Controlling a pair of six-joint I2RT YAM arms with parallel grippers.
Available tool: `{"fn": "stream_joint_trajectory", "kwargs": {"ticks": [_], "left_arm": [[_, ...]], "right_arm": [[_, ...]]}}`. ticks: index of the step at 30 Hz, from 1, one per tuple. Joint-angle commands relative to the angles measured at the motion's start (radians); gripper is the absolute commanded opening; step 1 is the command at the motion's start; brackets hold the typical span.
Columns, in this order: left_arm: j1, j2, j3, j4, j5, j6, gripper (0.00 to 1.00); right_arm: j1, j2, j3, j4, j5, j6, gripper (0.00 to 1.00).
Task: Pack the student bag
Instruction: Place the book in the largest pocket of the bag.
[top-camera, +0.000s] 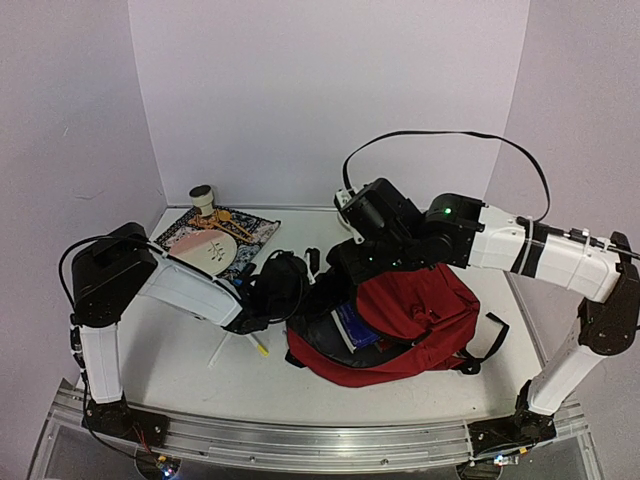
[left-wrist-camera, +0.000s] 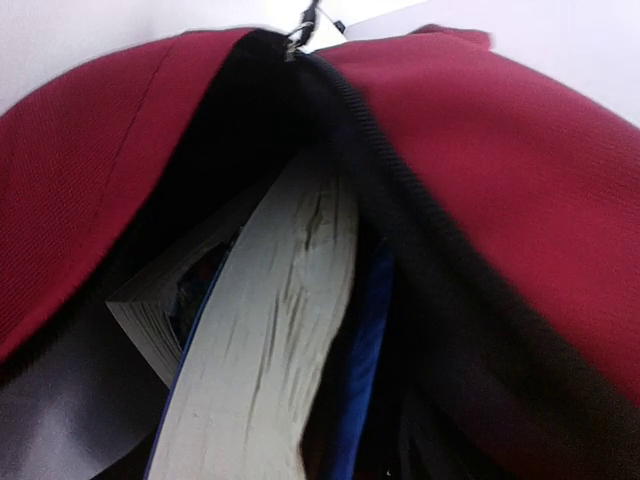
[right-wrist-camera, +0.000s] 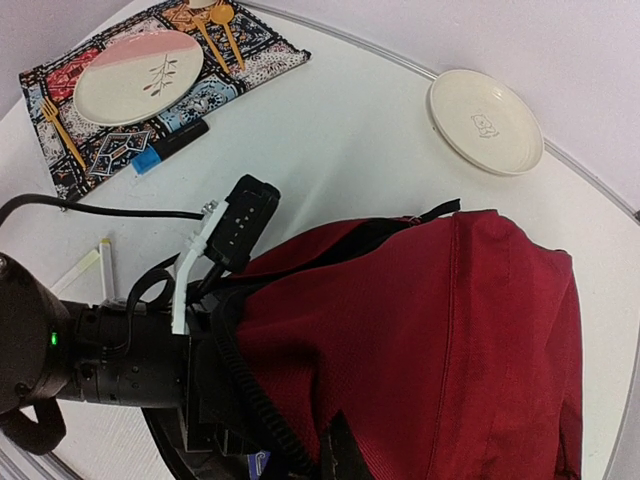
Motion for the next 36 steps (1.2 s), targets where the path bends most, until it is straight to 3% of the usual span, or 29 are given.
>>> {"fn": "stream_joint_trajectory", "kwargs": {"ticks": [1, 9, 12, 13, 18, 21, 32, 36], "left_arm": [[-0.008, -0.14, -0.002, -0.008, -0.095, 0.107, 0.65], [-0.007, -0.207, -0.056, -0.073, -0.135, 0.11, 0.67], [-0.008, -0.222, -0.076, -0.086, -0.138, 0.085, 0.61], [-0.008, -0.222, -0.08, -0.087, -0.135, 0.069, 0.56], [-0.008, -0.189, -0.063, -0.085, -0.104, -0.012, 0.14], [-0.008, -0.158, -0.006, -0.083, -0.083, -0.039, 0.0], [-0.008, -0.022, 0.176, -0.061, -0.09, -0.046, 0.0], [-0.012, -0.009, 0.174, -0.062, -0.134, 0.024, 0.11]], "right_arm": [[0.005, -0.061, -0.003, 0.034, 0.023, 0.01, 0.01], [0.005, -0.054, 0.003, 0.036, 0.021, 0.006, 0.0], [0.006, -0.055, 0.004, 0.038, 0.02, 0.006, 0.0], [0.005, -0.055, 0.004, 0.039, 0.021, 0.006, 0.0], [0.006, -0.051, 0.012, 0.044, 0.006, 0.0, 0.0], [0.006, -0.05, 0.02, 0.048, -0.013, -0.004, 0.0], [0.005, -0.056, 0.014, 0.058, -0.037, -0.007, 0.0], [0.005, -0.058, 0.008, 0.059, -0.035, -0.008, 0.01]]}}
